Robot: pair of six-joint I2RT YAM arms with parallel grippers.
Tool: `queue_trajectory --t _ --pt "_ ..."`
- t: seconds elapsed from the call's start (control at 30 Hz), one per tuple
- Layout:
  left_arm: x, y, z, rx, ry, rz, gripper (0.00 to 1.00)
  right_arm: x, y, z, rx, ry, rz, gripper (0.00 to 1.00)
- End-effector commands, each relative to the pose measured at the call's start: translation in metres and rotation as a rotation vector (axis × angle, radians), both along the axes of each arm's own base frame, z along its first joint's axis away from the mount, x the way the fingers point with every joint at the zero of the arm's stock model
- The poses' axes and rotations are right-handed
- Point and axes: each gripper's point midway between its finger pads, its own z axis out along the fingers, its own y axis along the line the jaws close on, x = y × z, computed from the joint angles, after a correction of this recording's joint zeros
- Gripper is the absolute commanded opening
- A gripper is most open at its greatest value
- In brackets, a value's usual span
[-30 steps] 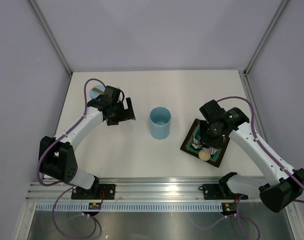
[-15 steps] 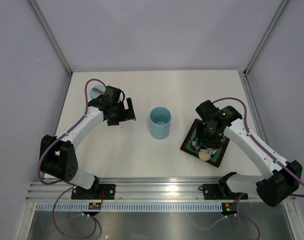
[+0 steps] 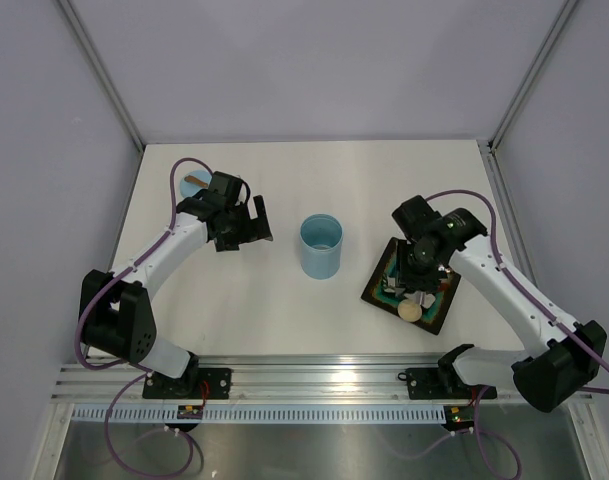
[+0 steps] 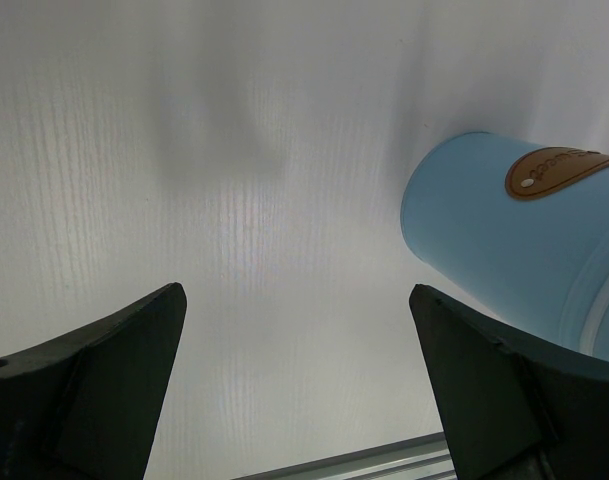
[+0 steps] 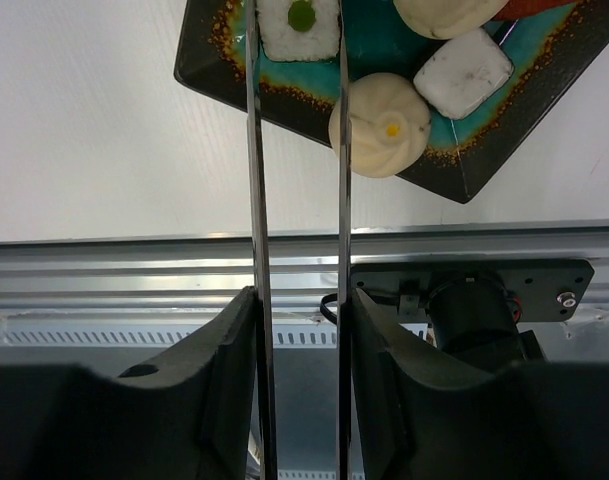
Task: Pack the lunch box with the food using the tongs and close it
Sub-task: Pick up the fake food from the plate, then place the fake food in the packing box.
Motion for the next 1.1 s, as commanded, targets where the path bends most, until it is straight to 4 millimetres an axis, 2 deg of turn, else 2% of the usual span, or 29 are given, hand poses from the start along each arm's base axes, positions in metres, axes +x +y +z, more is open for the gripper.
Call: queue_trajectory --t 0.0,0.2,0.37,0.47,0.57,0.7,0.87,1.07 --pt "0.007 -0.006 0.010 -0.036 -0.045 -0.011 0.99 0.017 0.003 0.030 0.019 -0.110 0.001 0.26" --pt "0.006 -0.003 0.008 -0.020 -0.040 -0.009 0.99 0.028 0.000 0.058 0.019 -0.197 -0.015 0.23" --pt "0.006 -0.003 0.007 -0.024 -0.038 -0.007 0.99 0.036 0.005 0.079 0.057 -0.260 -0.012 0.21" --pt "0.005 -0.003 0.006 -0.019 -0.035 -0.010 0.99 0.043 0.014 0.114 0.133 -0.349 0.010 0.20" --pt "0.004 0.001 0.005 -0.002 -0.033 -0.004 0.99 0.046 0.021 0.141 0.198 -0.427 0.029 0.20" --pt "0.004 0.005 0.004 0.015 -0.030 0.006 0.99 0.049 0.039 0.168 0.320 -0.513 0.089 0.21" --pt "0.002 0.008 0.004 0.023 -0.025 0.031 0.99 0.050 0.071 0.176 0.445 -0.515 0.169 0.21" --pt "0.001 0.008 0.005 0.019 -0.023 0.033 0.99 0.052 0.098 0.169 0.468 -0.497 0.240 0.21"
